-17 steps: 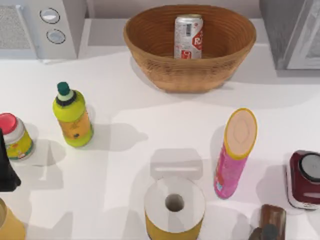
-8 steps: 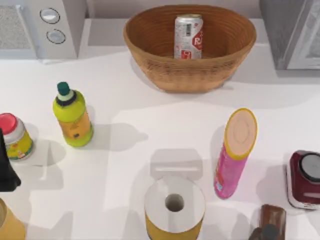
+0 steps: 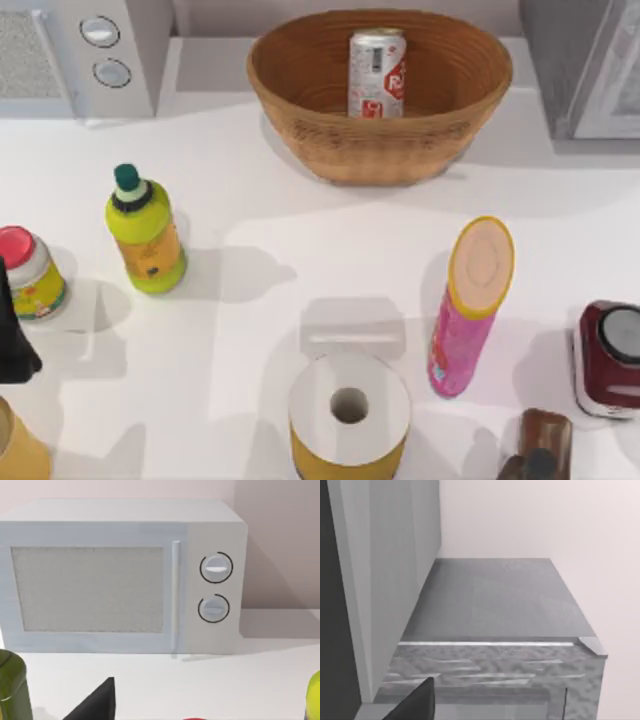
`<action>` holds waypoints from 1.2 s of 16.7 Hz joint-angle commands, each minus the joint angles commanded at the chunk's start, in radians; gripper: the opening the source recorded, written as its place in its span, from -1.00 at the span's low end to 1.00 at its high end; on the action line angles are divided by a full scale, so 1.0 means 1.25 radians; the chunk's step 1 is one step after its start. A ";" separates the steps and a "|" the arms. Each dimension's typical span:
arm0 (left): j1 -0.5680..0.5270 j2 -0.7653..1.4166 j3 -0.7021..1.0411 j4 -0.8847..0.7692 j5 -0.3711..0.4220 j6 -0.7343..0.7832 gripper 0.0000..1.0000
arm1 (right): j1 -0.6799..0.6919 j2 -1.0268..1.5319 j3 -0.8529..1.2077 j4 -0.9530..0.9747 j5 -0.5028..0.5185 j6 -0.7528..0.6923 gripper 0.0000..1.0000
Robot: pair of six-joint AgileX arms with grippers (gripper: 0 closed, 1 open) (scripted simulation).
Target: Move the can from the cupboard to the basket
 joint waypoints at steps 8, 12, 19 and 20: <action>0.000 0.000 0.000 0.000 0.000 0.000 1.00 | 0.551 0.002 0.010 -0.029 0.551 -0.007 1.00; 0.000 0.000 0.000 0.000 0.000 0.000 1.00 | 0.843 -0.016 -0.002 -0.036 0.844 -0.011 1.00; 0.000 0.000 0.000 0.000 0.000 0.000 1.00 | 1.065 -0.044 -0.026 -0.039 1.065 -0.016 1.00; 0.000 0.000 0.000 0.000 0.000 0.000 1.00 | 1.065 -0.044 -0.026 -0.039 1.065 -0.016 1.00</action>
